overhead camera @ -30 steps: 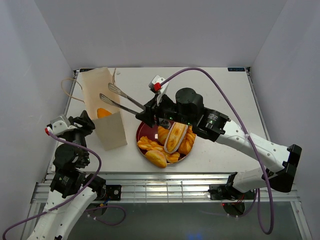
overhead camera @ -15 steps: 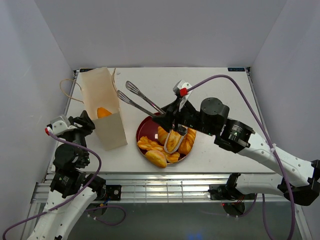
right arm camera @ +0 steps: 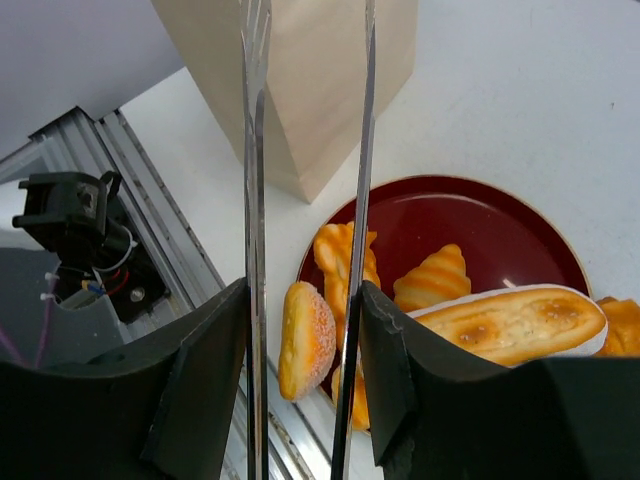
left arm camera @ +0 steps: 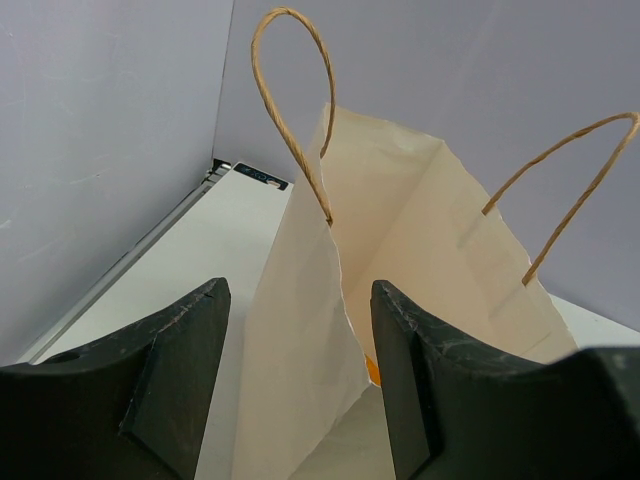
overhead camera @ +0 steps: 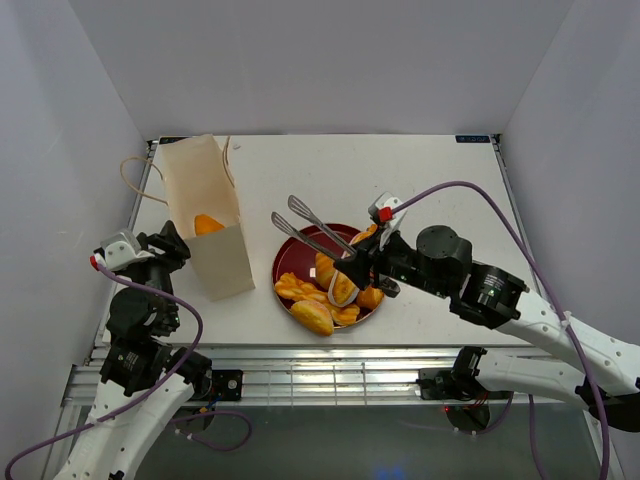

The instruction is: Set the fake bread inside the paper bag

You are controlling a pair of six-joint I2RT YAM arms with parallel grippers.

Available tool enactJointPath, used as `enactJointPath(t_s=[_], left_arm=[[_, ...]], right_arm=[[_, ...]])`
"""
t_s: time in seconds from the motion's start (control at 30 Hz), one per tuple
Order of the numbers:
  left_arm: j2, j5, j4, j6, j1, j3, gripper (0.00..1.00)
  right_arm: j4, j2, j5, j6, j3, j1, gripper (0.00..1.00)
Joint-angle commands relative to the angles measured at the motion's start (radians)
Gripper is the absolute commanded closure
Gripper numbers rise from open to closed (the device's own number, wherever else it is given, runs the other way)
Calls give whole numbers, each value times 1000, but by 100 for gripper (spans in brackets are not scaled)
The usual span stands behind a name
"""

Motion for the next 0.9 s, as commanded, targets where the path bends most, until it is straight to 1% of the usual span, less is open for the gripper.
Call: enactJointPath(t_s=[0.0,0.33,0.37,0.53,0.87], left_arm=[[16,13,2,-2,-5,-8,31],[19,14,-1,-3,-5,-4,31],[21,16,-3,-3,-5,-4,31],[21,17,-3,-3,-5,-4,31],[19,19,-4,-3,-5,-1,31]], right_arm=[[-56,-41,-26,19,-30,5,49],[-223,-72,-92,42,-123,6,48],[-231,-73,-138,45,-128,6,48],[-289,-87,-201,49,-154,5,47],[-413,-81,-215,43,-157,9,46]])
